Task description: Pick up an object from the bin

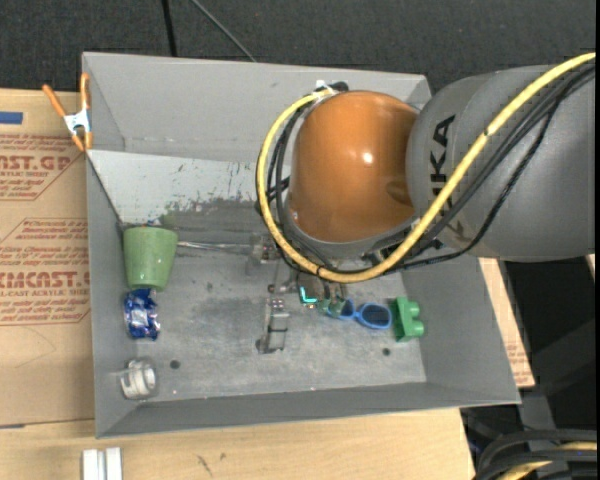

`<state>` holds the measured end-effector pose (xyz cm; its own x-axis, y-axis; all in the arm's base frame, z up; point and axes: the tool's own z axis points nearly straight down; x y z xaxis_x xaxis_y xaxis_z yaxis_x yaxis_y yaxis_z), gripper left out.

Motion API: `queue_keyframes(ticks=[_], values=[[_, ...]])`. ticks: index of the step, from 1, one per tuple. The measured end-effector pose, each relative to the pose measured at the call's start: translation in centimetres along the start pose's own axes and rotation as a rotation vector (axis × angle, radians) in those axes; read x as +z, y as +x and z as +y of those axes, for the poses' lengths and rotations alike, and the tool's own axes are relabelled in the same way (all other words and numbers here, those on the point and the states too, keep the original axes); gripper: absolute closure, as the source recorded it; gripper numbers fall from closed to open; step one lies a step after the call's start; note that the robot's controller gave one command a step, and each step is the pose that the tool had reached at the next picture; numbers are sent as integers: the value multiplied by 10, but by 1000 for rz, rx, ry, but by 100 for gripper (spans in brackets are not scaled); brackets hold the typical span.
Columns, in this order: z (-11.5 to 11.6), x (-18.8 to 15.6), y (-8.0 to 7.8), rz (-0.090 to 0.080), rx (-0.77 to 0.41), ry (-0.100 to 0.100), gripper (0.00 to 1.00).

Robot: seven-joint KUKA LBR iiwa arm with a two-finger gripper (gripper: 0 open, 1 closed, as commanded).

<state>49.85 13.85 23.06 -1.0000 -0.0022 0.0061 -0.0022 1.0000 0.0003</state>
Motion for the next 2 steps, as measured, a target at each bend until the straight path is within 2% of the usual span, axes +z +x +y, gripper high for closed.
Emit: queue_keyframes(ticks=[1, 2], values=[[48, 97, -10, -4, -307, 1, 0], [75, 121, -50, -9, -402, 0, 0]])
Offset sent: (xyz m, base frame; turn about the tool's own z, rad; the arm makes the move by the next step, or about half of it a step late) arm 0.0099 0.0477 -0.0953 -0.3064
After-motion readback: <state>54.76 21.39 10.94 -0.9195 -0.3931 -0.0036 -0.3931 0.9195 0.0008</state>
